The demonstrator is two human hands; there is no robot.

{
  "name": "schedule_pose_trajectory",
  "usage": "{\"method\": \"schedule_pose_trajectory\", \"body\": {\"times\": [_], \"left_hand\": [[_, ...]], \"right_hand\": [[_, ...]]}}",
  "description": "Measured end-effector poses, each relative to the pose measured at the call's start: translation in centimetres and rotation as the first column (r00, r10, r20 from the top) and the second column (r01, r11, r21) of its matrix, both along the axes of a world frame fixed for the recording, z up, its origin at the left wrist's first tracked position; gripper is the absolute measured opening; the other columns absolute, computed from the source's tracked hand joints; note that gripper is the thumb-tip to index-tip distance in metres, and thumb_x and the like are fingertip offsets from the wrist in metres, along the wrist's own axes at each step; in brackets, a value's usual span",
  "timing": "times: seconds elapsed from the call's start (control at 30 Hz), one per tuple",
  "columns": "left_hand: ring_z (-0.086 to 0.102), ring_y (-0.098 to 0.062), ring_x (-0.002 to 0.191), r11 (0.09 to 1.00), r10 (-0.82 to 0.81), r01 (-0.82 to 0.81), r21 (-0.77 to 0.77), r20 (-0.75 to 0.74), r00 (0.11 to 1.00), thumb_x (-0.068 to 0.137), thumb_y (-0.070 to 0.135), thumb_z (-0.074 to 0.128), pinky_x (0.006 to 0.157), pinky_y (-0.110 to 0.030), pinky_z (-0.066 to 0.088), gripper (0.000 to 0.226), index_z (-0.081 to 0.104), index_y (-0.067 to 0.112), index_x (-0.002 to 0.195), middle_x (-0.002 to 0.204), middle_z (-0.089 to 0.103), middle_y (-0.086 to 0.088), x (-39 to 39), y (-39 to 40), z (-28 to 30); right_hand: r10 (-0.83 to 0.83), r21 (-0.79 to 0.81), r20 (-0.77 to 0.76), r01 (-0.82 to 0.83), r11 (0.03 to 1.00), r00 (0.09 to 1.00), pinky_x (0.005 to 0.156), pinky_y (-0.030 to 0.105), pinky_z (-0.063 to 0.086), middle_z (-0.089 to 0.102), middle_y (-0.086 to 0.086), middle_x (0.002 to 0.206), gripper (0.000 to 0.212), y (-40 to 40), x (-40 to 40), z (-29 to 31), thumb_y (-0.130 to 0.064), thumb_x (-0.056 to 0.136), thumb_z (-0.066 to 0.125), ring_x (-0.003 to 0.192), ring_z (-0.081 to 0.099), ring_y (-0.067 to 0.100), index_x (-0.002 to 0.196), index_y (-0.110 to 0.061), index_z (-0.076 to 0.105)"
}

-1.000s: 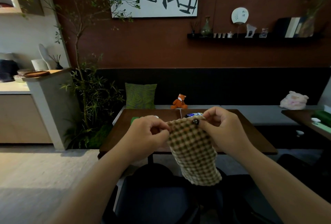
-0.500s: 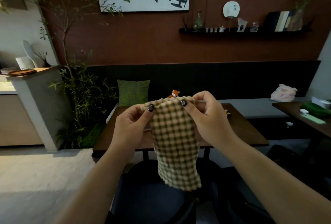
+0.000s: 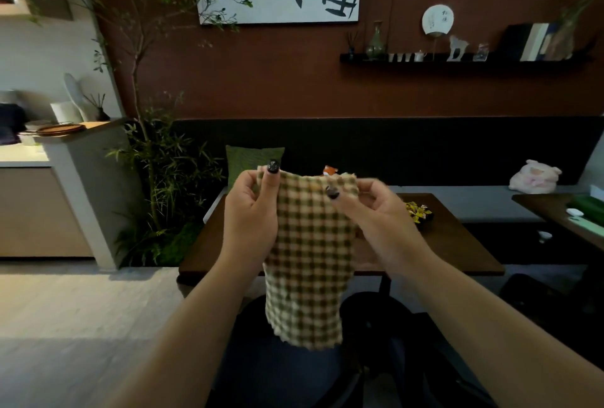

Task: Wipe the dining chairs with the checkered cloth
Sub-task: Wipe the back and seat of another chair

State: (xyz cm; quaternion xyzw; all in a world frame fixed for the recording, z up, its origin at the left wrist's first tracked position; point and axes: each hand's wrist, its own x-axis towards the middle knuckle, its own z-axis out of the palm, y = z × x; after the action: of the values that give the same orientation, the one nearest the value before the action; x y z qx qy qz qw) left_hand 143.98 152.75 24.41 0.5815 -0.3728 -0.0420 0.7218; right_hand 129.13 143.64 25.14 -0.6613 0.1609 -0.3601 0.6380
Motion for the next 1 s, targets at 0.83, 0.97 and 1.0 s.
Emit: {"method": "schedule_pose_trajectory", "body": {"times": [0.83, 0.97, 1.0], "left_hand": [[0.072, -0.012, 0.084, 0.818, -0.386, 0.505, 0.276, -0.388, 0.837, 0.097, 0.020, 0.055, 0.065, -0.025, 0.056, 0.017, 0.066, 0.019, 0.111, 0.096, 0.076, 0.001, 0.0, -0.2, -2.8], [0.073, -0.018, 0.086, 0.775, -0.441, 0.563, 0.287, -0.392, 0.807, 0.076, 0.025, 0.074, 0.059, -0.027, 0.057, 0.031, 0.068, 0.019, 0.106, 0.097, 0.076, -0.005, 0.7, 0.2, -3.5], [0.073, -0.021, 0.088, 0.767, -0.460, 0.584, 0.264, -0.409, 0.788, 0.071, 0.024, 0.075, 0.060, -0.027, 0.057, 0.037, 0.068, 0.017, 0.107, 0.099, 0.075, -0.008, 0.9, 0.3, -3.6]], "right_hand": [[0.070, 0.296, -0.295, 0.021, 0.955, 0.953, 0.054, 0.026, 0.055, 0.072, 0.002, 0.079, 0.014, -2.7, -2.3, -2.0, -0.020, 0.090, 0.062, 0.066, 0.067, 0.013, 0.098, -0.009, 0.066], [0.072, 0.276, -0.323, 0.021, 0.961, 0.944, 0.085, 0.042, 0.056, 0.072, 0.005, 0.094, 0.015, -2.7, -2.0, -2.0, -0.022, 0.092, 0.060, 0.089, 0.068, 0.020, 0.100, -0.012, 0.068], [0.105, 0.317, -0.304, -0.003, 0.948, 0.947, 0.085, 0.041, 0.057, 0.073, 0.006, 0.095, 0.016, -2.6, -2.1, -2.1, -0.020, 0.092, 0.059, 0.089, 0.068, 0.021, 0.102, -0.010, 0.067]]}}
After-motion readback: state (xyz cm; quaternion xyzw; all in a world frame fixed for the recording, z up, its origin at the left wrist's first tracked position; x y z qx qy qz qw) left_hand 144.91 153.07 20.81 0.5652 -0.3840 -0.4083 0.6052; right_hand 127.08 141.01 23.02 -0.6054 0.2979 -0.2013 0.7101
